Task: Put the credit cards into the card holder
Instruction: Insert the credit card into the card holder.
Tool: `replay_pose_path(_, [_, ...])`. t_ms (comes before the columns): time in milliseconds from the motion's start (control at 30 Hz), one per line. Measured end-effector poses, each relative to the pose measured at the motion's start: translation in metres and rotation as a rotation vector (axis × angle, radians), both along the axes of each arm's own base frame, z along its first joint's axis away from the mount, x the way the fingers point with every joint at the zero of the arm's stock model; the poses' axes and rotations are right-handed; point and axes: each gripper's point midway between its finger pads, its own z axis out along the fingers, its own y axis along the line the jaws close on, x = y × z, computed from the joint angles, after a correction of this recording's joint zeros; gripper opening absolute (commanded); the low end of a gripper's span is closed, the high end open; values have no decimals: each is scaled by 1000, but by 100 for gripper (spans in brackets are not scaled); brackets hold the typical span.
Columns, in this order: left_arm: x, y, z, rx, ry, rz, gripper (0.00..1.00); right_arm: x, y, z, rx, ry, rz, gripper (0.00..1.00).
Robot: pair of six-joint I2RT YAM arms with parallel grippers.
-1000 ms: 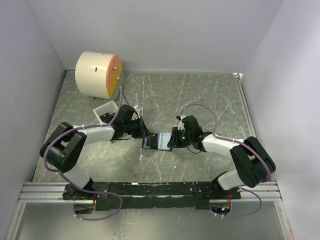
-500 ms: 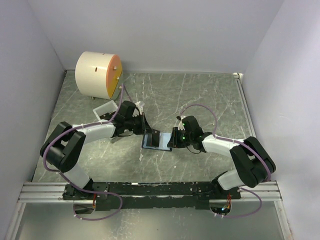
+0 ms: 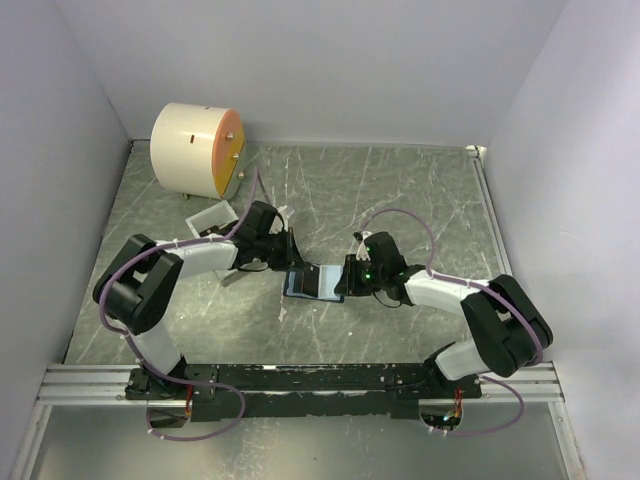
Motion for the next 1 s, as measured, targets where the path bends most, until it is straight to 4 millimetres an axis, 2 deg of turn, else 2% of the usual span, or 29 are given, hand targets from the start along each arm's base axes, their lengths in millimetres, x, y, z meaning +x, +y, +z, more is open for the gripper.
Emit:
replay_pose_path(333, [-2, -2, -8, 5, 16, -27, 7, -1, -1, -1, -3, 2, -3, 25])
replay_pose_path(700, [9, -8, -9, 25, 8, -49, 7, -1, -1, -1, 0, -1, -4, 25])
replay_pose_path(1000, [12, -5, -18, 58, 26, -25, 7, 0, 0, -2, 3, -1, -7, 25])
